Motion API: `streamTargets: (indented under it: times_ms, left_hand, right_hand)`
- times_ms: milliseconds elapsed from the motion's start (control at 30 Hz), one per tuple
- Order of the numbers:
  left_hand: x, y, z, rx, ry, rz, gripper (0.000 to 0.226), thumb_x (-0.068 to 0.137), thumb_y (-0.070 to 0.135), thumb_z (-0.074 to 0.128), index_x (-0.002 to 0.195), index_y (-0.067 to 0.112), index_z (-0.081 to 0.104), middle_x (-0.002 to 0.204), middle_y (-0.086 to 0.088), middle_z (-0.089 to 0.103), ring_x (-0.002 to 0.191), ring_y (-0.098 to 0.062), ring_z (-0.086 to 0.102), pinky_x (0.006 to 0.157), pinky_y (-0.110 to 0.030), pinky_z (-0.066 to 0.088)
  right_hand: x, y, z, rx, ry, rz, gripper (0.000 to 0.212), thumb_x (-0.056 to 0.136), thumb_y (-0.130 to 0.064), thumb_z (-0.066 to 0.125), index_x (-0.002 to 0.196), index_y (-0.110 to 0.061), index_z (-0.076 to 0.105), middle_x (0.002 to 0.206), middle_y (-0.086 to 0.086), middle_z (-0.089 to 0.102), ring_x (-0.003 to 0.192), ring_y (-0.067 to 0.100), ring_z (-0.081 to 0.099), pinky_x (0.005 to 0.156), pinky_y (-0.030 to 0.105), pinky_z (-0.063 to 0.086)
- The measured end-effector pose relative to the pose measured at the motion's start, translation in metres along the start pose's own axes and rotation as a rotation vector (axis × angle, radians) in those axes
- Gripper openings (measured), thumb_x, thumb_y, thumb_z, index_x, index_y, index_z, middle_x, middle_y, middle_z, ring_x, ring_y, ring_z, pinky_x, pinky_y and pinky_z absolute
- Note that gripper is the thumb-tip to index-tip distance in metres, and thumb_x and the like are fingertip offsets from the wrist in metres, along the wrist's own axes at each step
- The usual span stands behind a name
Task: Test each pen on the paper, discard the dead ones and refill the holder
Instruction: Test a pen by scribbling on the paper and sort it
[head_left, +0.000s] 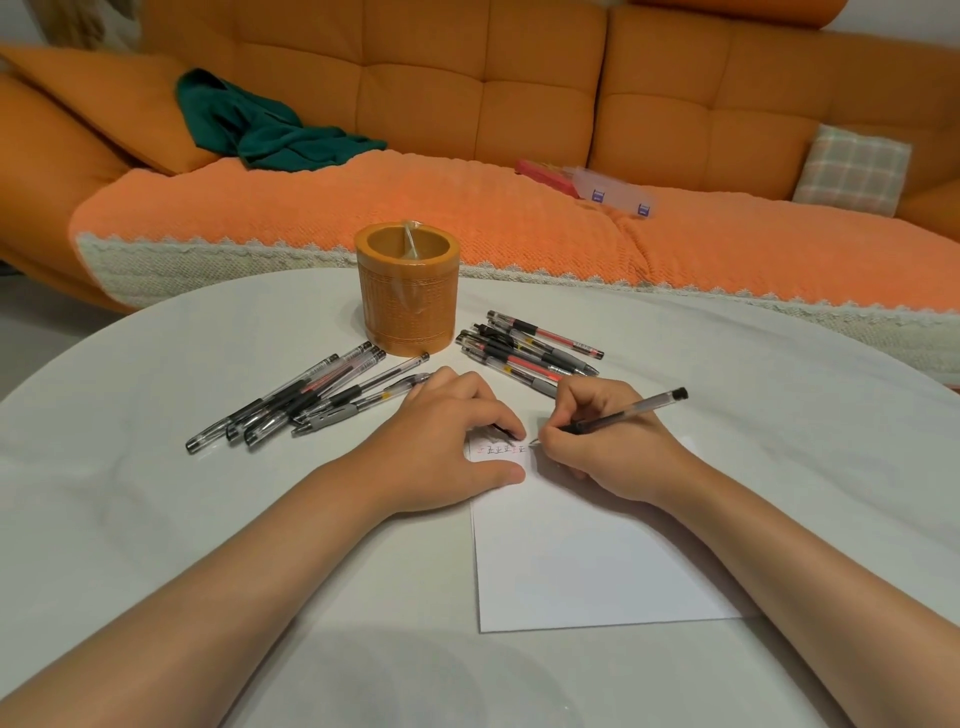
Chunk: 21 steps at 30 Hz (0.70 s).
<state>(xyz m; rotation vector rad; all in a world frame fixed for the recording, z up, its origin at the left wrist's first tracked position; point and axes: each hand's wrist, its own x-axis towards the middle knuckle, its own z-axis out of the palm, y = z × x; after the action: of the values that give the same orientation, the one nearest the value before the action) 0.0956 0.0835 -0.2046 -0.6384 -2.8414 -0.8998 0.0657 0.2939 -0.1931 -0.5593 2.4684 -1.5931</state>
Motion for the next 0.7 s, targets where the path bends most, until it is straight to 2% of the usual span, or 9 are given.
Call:
streamTargets:
  times_ms: [300,533,700]
  left_hand:
    - [0.0001,0.0016,0.0002,0.013,-0.001,0.000,0.029,0.079,0.055,0.073,0.104,0.042,0.068,0.103,0.021,0.049,0.108,-0.002,0.036,0.101,-0.031,0.032]
    - [-0.0009,0.0030,0.0009,0.028,-0.004,-0.007,0.027,0.080,0.054,0.072,0.104,0.041,0.068,0.104,0.020,0.048,0.108,-0.005,0.035,0.099,-0.030,0.029]
    - [-0.0013,0.0029,0.0009,0.026,-0.003,-0.010,0.028,0.081,0.054,0.072,0.105,0.041,0.068,0.104,0.020,0.048,0.108,-0.005,0.035,0.100,-0.029,0.030]
  right_hand:
    - [-0.0002,-0.0005,0.0021,-0.110,-0.014,-0.049,0.027,0.079,0.000,0.069,0.062,-0.015,0.054,0.058,-0.009,0.055,0.054,0.009,0.045,0.052,0.025,0.036]
    - [-0.0012,-0.0018,0.0044,-0.132,-0.013,-0.052,0.021,0.075,0.003,0.067,0.064,-0.002,0.049,0.058,-0.005,0.049,0.053,0.011,0.040,0.051,0.024,0.032]
    - [-0.0022,-0.0010,0.0035,-0.129,0.002,-0.056,0.019,0.076,0.002,0.067,0.066,-0.003,0.052,0.063,0.003,0.054,0.056,0.011,0.043,0.053,0.026,0.034]
